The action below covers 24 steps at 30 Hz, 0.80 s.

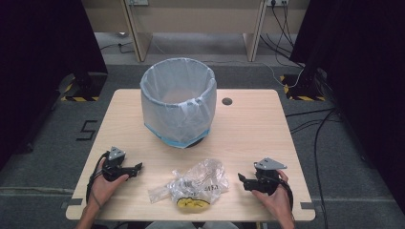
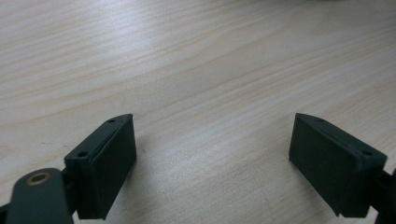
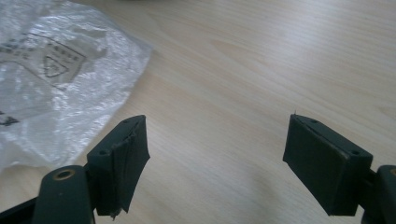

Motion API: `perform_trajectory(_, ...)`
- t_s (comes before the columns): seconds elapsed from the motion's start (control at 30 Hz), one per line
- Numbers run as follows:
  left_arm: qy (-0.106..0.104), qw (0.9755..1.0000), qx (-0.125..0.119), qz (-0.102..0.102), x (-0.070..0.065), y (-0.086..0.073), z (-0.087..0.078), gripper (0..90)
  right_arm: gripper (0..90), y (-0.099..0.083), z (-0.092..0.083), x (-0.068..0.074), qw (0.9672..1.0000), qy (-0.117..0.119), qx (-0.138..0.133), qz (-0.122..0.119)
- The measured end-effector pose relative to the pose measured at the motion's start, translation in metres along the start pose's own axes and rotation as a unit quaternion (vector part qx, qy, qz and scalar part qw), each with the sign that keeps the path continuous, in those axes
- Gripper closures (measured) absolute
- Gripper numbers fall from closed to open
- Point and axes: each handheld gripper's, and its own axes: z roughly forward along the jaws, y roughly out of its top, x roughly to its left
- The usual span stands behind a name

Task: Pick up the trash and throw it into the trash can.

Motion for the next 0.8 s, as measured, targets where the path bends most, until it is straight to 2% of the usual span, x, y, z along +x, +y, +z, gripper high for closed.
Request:
perform_trajectory(0.33, 0.000, 1.0000, 0.000, 0.000, 0.000, 0.000, 0.000, 13.9, 23.3, 0.019, -0.007, 0.031, 0.9986, 0.042, -0.015, -0.027)
perform_trajectory(0.6, 0.000, 1.0000, 0.000, 0.000, 0.000, 0.000, 0.000, 13.9, 23.5, 0.035, -0.009, 0.063, 0.9942, 0.082, -0.030, -0.063)
perform_trajectory(0.8, 0.000, 1.0000, 0.000, 0.000, 0.000, 0.000, 0.000, 13.9, 23.8, 0.039, -0.005, 0.079, 0.9907, 0.104, -0.028, -0.083)
